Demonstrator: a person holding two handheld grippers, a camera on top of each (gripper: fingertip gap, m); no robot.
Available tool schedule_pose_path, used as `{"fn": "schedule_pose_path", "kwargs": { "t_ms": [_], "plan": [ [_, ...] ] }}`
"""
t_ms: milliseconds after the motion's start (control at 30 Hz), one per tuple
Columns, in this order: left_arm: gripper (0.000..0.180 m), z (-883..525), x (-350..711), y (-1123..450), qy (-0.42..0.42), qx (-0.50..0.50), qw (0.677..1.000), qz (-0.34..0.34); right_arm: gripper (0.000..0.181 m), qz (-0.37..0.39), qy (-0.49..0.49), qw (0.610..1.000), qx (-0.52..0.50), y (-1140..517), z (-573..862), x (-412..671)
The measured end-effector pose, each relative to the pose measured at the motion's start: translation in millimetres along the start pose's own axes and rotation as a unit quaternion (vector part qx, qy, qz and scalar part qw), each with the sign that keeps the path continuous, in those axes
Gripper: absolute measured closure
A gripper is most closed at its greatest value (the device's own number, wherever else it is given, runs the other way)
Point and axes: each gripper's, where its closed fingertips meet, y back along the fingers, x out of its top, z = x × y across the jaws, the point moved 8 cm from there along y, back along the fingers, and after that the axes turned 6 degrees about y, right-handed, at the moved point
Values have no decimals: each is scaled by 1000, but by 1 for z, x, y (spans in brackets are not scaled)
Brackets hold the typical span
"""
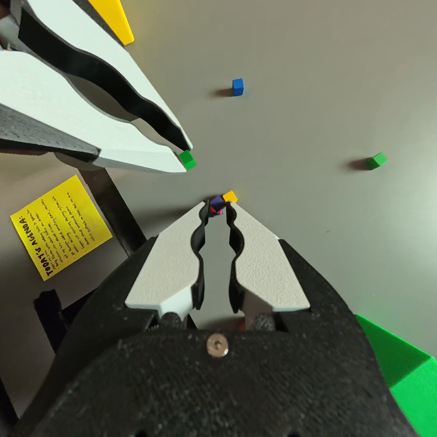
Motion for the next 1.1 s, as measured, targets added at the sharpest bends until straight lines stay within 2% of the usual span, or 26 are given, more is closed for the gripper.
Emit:
{"fn": "schedule_pose_path", "kwargs": {
  "t_ms": [167, 533, 1100],
  "plan": [
    [169, 1, 4, -1, 1, -1, 1000, 3, 167, -6, 5, 1000, 6, -3, -1, -1],
    [169, 4, 12, -3, -1, -7, 1000, 9, 152, -7, -18, 1000, 1, 10, -4, -6],
    [169, 10, 14, 4, -6, -30, 999, 22, 151, -9, -64, 997, -32, 48, -28, -10]
  ]
}}
